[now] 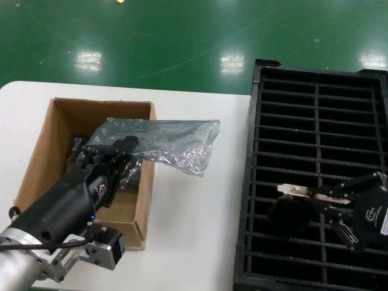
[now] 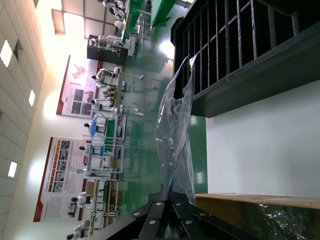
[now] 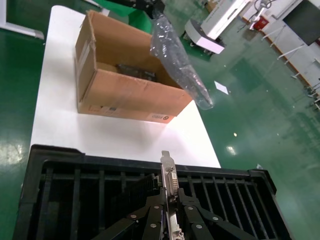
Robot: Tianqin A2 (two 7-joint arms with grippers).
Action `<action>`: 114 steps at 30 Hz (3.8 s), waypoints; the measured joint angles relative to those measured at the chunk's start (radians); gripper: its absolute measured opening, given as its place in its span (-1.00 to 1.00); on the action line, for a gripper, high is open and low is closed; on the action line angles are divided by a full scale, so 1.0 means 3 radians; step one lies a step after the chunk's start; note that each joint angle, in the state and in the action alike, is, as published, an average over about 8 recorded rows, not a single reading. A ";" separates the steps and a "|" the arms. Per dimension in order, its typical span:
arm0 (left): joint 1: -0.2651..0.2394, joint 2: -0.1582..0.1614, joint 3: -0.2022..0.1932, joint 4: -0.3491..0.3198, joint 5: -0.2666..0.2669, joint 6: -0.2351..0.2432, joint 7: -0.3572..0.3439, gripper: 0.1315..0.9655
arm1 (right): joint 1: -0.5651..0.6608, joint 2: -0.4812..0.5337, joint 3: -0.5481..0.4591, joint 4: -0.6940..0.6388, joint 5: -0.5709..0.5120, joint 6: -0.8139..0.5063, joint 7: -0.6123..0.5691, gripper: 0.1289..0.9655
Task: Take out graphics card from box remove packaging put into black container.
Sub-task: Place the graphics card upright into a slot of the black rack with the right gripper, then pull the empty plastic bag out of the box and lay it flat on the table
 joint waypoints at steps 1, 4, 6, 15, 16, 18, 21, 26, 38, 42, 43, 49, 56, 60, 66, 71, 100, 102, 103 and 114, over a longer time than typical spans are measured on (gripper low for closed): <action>0.0000 0.0000 0.0000 0.0000 0.0000 0.0000 0.0000 -0.98 | 0.0001 -0.0005 -0.0001 0.0000 -0.0010 -0.0013 -0.0006 -0.91; 0.0000 0.0000 0.0000 0.0000 0.0000 0.0000 0.0000 -0.98 | 0.0007 -0.0020 -0.0004 -0.0006 -0.0033 -0.0046 -0.0023 -0.91; 0.0000 0.0000 0.0000 0.0000 0.0000 0.0000 0.0000 -0.98 | 0.0016 -0.0034 -0.0008 -0.0015 -0.0040 -0.0064 -0.0037 -0.91; 0.0000 0.0000 0.0000 0.0000 0.0000 0.0000 0.0000 -0.98 | 0.0097 -0.0113 -0.0057 -0.0108 -0.0022 -0.0109 -0.0133 -0.91; 0.0000 0.0000 0.0000 0.0000 0.0000 0.0000 0.0000 -0.98 | 0.0108 -0.0122 -0.0064 -0.0120 -0.0019 -0.0113 -0.0145 -0.91; 0.0000 0.0000 0.0000 0.0000 0.0000 0.0000 0.0000 -0.98 | 0.0129 -0.0140 -0.0079 -0.0145 -0.0014 -0.0120 -0.0167 -0.91; 0.0000 0.0000 0.0000 0.0000 0.0000 0.0000 0.0000 -0.98 | 0.0157 -0.0161 -0.0101 -0.0179 -0.0006 -0.0132 -0.0196 -0.91; 0.0000 0.0000 0.0000 0.0000 0.0000 0.0000 0.0000 -0.98 | 0.0185 -0.0183 -0.0127 -0.0220 0.0001 -0.0151 -0.0232 -0.91; 0.0000 0.0000 0.0000 0.0000 0.0000 0.0000 0.0000 -0.98 | 0.0215 -0.0208 -0.0166 -0.0327 0.0035 -0.0162 -0.0316 -0.91; 0.0000 0.0000 0.0000 0.0000 0.0000 0.0000 0.0000 -0.98 | 0.0231 -0.0219 -0.0184 -0.0374 0.0050 -0.0161 -0.0347 -0.91; 0.0000 0.0000 0.0000 0.0000 0.0000 0.0000 0.0000 -0.98 | 0.0236 -0.0221 -0.0189 -0.0386 0.0055 -0.0161 -0.0357 -0.91; 0.0000 0.0000 0.0000 0.0000 0.0000 0.0000 0.0000 -0.98 | 0.0280 -0.0234 -0.0233 -0.0458 0.0091 -0.0171 -0.0424 -0.90; 0.0000 0.0000 0.0000 0.0000 0.0000 0.0000 0.0000 -0.98 | 0.0321 -0.0242 -0.0266 -0.0521 0.0113 -0.0177 -0.0467 -0.85; 0.0000 0.0000 0.0000 0.0000 0.0000 0.0000 0.0000 -0.98 | 0.0325 -0.0237 -0.0272 -0.0539 0.0134 -0.0175 -0.0483 -0.77; 0.0000 0.0000 0.0000 0.0000 0.0000 0.0000 0.0000 -0.98 | 0.0321 -0.0217 -0.0283 -0.0545 0.0184 -0.0180 -0.0511 -0.72; 0.0000 0.0000 0.0000 0.0000 0.0000 0.0000 0.0000 -0.98 | 0.0322 -0.0207 -0.0295 -0.0549 0.0211 -0.0180 -0.0529 -0.52; 0.0000 0.0001 0.0000 0.0000 0.0000 0.0002 -0.0001 -0.98 | 0.0271 -0.2408 0.0938 -0.1464 -0.0690 0.1346 0.0572 0.80; -0.0008 0.0026 -0.0013 -0.0014 0.0017 0.0037 -0.0028 -0.98 | 0.0274 -0.2454 0.0970 -0.1479 -0.0716 0.1364 0.0596 0.84; -0.0016 0.0048 -0.0024 -0.0027 0.0031 0.0073 -0.0060 -0.98 | 0.0274 -0.2461 0.0975 -0.1482 -0.0720 0.1366 0.0599 0.84; -0.0519 0.0596 -0.0418 -0.0164 0.0017 0.1337 -0.1365 -0.98 | 0.0274 -0.2466 0.0978 -0.1483 -0.0723 0.1369 0.0602 0.99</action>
